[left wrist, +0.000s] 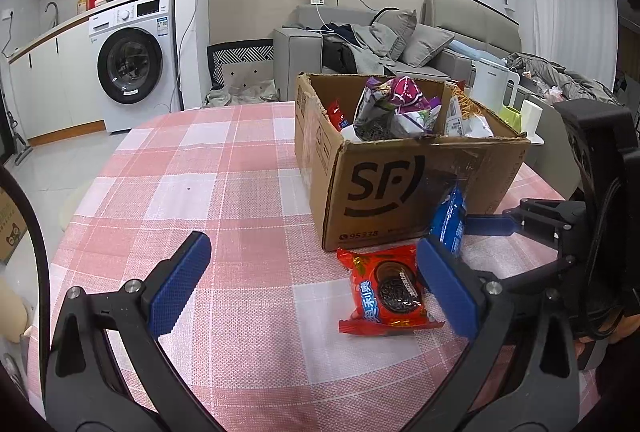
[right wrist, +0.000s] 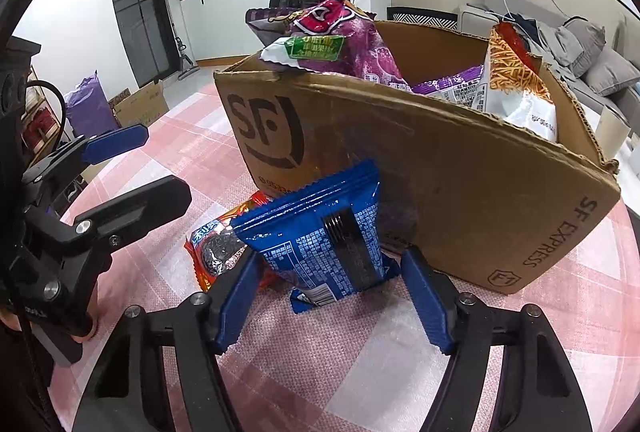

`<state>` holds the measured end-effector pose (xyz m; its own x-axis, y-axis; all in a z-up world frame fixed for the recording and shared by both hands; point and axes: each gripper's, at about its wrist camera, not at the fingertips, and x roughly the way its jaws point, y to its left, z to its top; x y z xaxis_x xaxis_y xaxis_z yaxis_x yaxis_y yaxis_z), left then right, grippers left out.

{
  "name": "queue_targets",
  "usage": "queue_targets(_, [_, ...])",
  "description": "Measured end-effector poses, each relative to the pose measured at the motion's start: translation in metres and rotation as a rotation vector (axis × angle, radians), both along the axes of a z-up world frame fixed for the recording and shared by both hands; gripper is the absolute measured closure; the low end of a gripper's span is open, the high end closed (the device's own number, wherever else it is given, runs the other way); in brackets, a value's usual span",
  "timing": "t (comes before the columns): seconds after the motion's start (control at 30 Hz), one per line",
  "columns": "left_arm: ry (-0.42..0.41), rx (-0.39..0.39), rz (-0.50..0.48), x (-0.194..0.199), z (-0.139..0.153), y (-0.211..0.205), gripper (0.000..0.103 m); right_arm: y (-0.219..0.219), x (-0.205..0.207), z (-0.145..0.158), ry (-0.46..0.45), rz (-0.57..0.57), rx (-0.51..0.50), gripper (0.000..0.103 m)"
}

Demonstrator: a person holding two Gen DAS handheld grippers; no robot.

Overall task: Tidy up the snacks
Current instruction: 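Grasp the red Oreo packet with the left tool while the right tool grasps the blue Oreo packet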

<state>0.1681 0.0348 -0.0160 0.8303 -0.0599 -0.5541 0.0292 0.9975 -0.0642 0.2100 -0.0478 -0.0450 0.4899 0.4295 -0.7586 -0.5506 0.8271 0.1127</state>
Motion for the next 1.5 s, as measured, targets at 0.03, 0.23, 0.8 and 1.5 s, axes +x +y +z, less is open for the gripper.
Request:
queue_targets(0.03, [0.0, 0.0, -0.001, 0.0, 0.0, 0.0, 0.0, 0.002, 0.0, 0.0, 0.002, 0.0, 0.001, 0.036])
queue_targets(0.23, [0.002, -0.001, -0.002, 0.0, 0.0, -0.001, 0.0, 0.001, -0.001, 0.0, 0.007, -0.007, 0.013, 0.057])
queue_targets(0.8, [0.13, 0.079, -0.104, 0.011, -0.018, -0.038, 0.0, -0.065, -0.029, 0.027, 0.011, -0.118, 0.084, 0.057])
queue_targets(1.5, [0.299, 0.017, -0.218, 0.041, -0.054, -0.052, 0.054, -0.079, -0.033, 0.035, 0.013, -0.138, 0.092, 0.057])
